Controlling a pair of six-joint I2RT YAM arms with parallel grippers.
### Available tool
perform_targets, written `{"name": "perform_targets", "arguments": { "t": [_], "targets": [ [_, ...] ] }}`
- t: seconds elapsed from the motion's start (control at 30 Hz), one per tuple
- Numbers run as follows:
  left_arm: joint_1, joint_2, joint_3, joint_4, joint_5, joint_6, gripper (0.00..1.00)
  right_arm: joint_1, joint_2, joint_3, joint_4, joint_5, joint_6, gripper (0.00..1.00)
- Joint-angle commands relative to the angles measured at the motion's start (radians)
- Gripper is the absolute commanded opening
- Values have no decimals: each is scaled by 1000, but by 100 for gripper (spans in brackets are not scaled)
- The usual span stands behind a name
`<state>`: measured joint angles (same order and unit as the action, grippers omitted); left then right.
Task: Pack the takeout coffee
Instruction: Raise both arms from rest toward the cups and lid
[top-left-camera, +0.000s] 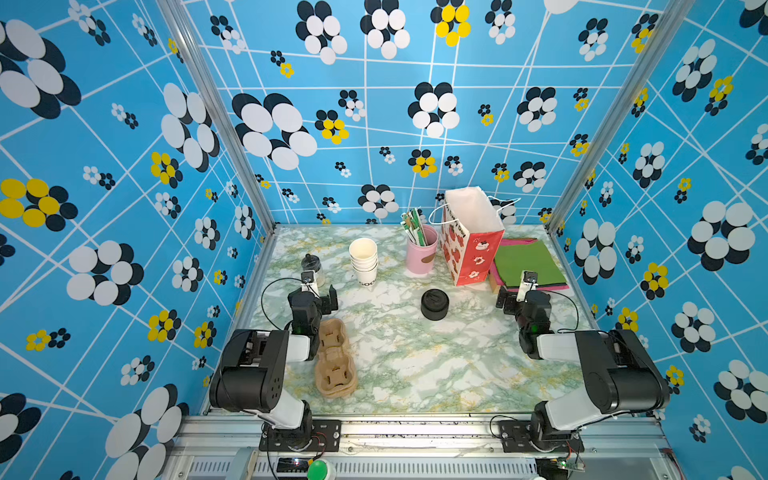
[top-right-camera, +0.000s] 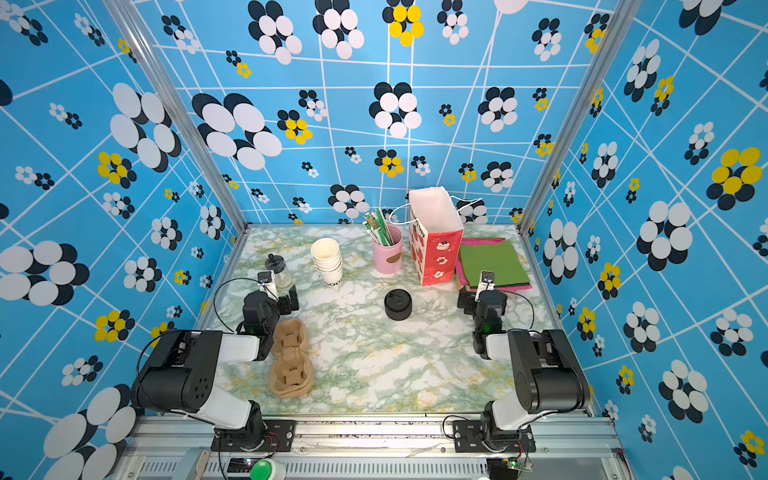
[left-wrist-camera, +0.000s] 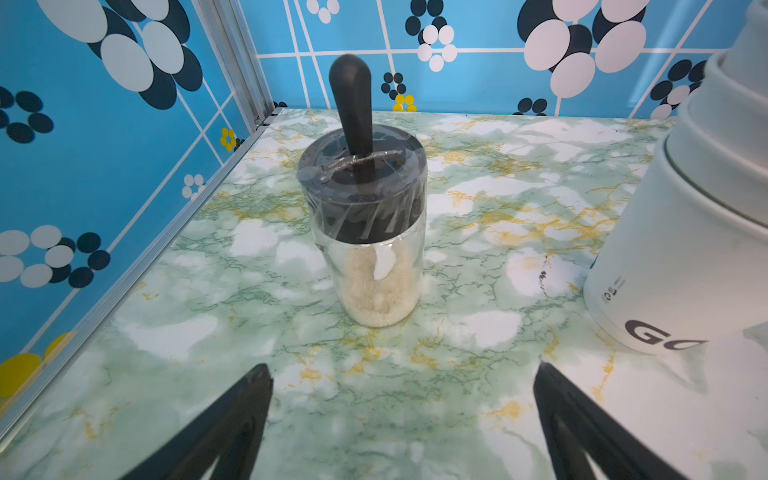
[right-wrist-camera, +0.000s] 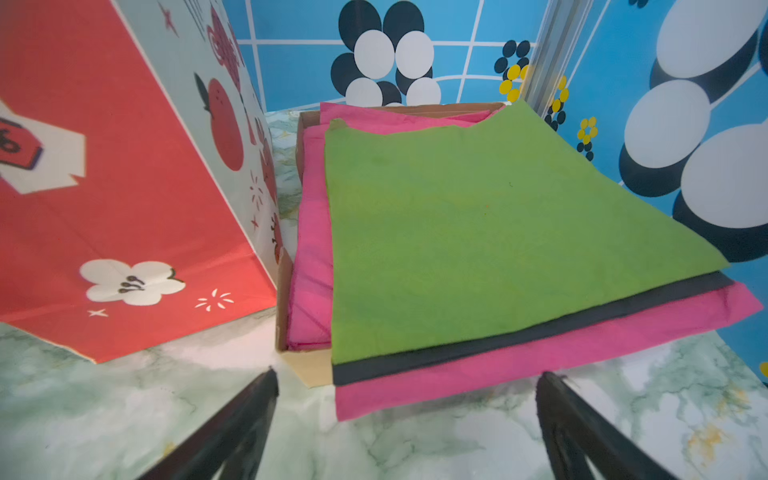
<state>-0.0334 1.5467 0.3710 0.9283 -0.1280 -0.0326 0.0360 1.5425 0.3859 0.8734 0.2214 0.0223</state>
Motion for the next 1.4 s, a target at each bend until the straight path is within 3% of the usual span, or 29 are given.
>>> {"name": "perform_targets", "arguments": {
  "t": [0.0,1.37],
  "targets": [
    [-3,3,-3,23,1,10,99,-1,1,1,21,-14,6,99],
    [5,2,-4,22,15,1,99,-1,-8,6,20,-23,3,99]
  ]
}}
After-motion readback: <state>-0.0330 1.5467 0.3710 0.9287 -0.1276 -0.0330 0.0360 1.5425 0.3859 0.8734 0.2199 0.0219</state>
